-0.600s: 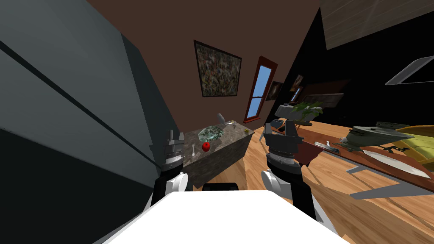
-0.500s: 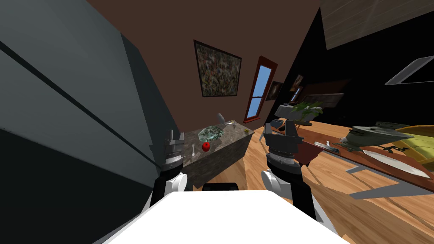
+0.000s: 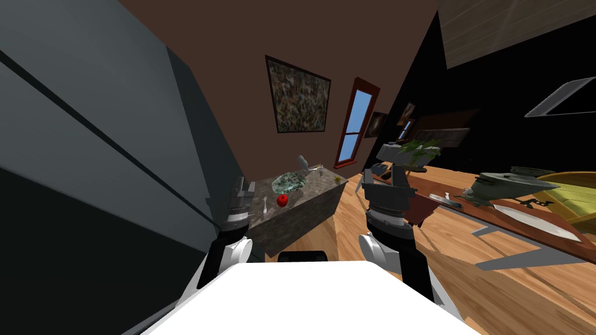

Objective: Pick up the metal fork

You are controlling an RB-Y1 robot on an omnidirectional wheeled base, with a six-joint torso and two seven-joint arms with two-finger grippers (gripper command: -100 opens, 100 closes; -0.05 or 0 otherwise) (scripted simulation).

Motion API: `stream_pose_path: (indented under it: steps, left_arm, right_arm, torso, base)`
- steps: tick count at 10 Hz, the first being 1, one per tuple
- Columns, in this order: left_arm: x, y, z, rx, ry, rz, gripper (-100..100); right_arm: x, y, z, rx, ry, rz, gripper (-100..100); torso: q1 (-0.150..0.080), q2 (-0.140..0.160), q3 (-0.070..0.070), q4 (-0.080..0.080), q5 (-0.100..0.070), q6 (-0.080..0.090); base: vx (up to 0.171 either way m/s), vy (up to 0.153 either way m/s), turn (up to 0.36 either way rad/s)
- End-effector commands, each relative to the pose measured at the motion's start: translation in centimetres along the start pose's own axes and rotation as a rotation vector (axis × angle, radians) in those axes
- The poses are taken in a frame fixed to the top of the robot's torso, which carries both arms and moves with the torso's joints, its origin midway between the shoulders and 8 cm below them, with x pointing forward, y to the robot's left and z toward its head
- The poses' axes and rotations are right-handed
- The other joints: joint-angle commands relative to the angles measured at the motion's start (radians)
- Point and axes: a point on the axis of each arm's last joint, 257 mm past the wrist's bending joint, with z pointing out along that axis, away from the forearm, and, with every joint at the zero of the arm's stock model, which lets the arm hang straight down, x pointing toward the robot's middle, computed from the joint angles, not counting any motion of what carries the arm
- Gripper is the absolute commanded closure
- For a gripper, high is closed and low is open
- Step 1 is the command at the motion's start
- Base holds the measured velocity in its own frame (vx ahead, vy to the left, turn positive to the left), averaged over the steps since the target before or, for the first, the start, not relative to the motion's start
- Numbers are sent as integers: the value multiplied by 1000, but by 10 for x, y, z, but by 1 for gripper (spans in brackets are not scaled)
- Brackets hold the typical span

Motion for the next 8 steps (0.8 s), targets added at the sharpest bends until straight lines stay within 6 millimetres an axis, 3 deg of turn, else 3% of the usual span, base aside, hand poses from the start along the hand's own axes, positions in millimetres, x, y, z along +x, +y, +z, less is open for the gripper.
stream_pose_path:
  steps: [1, 8]
  left_arm:
    - [-1, 8, 3, -24, 37, 40, -100]
    - [-12, 36, 25, -109, 167, 229, -100]
  right_arm:
    - [0, 0, 0, 0, 0, 0, 0]
    - [0, 0, 0, 0, 0, 0, 0]
  torso:
    - [0, 0, 0, 0, 0, 0]
    - [-2, 3, 2, 1, 0, 0]
  base:
    - [-37, -25, -12]
    - [-53, -32, -12]
